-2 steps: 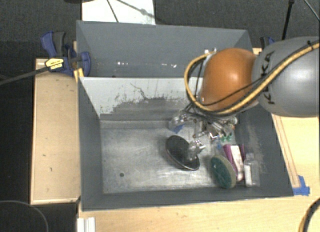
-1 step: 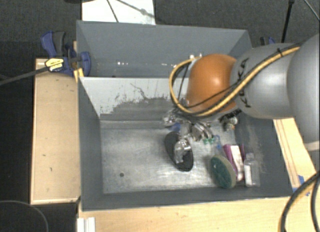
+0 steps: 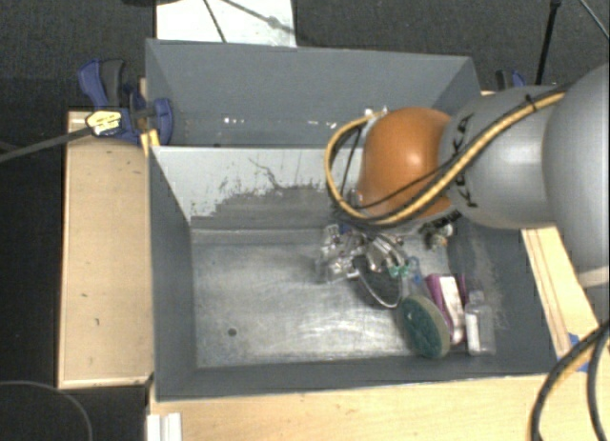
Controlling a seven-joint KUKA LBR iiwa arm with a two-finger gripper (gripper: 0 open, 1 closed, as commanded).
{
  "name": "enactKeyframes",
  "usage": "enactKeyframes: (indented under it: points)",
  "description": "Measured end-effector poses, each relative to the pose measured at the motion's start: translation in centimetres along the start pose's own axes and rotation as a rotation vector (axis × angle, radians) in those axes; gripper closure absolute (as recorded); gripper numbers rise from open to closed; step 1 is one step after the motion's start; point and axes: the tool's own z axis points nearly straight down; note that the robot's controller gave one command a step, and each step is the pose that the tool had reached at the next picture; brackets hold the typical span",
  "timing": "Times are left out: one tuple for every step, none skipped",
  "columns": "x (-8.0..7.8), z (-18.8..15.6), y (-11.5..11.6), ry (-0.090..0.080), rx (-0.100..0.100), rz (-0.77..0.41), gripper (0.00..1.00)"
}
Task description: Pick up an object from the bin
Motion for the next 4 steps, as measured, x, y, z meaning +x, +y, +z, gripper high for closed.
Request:
enactKeyframes:
  points:
    - [0.0,0.0,0.0,0.0,0.0,0.004,0.0]
    - [0.2,0.6,-7.0,-0.004,0.002,0.055,0.0]
    - [1.6,0.4,-12.2,-0.009,0.002,-0.144,0.0]
    - [3.4,-0.1,-16.4,-0.009,-0.01,-0.316,0.0]
